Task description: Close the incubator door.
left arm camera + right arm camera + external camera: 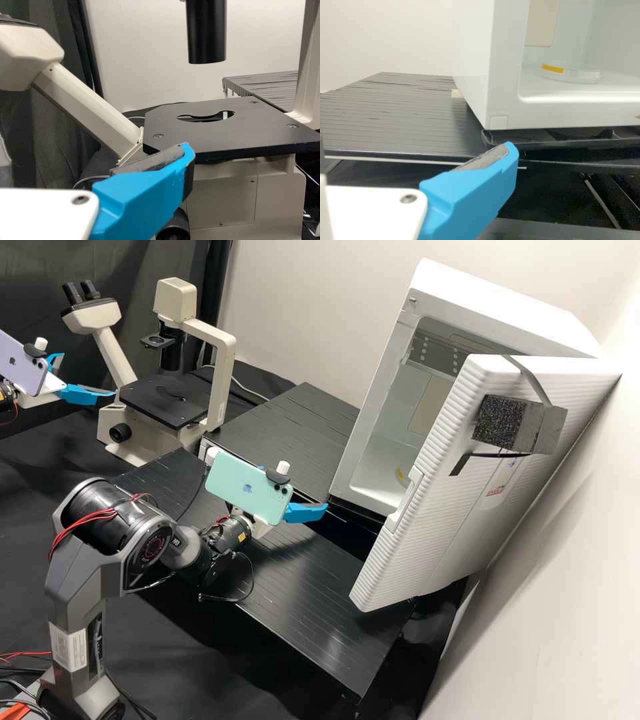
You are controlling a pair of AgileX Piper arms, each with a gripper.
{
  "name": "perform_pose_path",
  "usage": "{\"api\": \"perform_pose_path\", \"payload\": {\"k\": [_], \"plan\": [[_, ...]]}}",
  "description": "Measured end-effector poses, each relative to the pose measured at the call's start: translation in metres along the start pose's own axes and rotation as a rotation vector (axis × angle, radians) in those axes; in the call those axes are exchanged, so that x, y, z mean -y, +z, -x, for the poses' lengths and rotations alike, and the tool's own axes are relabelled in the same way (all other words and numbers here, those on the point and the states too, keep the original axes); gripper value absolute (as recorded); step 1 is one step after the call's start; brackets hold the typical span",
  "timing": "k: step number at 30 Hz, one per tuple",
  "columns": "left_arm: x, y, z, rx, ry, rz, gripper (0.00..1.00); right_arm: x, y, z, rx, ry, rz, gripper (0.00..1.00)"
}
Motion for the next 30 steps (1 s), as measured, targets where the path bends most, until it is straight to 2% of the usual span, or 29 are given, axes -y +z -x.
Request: {"api": "perform_pose_path", "payload": {"k": [9, 14, 22, 26, 30], "plan": [[0.000, 0.000, 0.000, 0.000, 0.000, 0.000, 1.00, 0.000, 0.000, 0.000, -0.003, 0.003, 0.000, 1.00], [0.000, 0.000, 0.000, 0.000, 0.000, 0.000, 1.00, -0.007, -0.001, 0.019, -0.013, 0.033, 0.000, 1.00], [0.000, 0.000, 0.000, 0.000, 0.000, 0.000, 1.00, -0.036, -0.007, 0.075, -0.105, 0.216, -0.010, 1.00], [0.000, 0.000, 0.000, 0.000, 0.000, 0.000, 1.00, -0.046, -0.003, 0.105, -0.115, 0.309, -0.013, 1.00], [0.000, 0.000, 0.000, 0.000, 0.000, 0.000, 1.00, -0.057, -0.001, 0.134, -0.117, 0.405, 0.002, 1.00]]}}
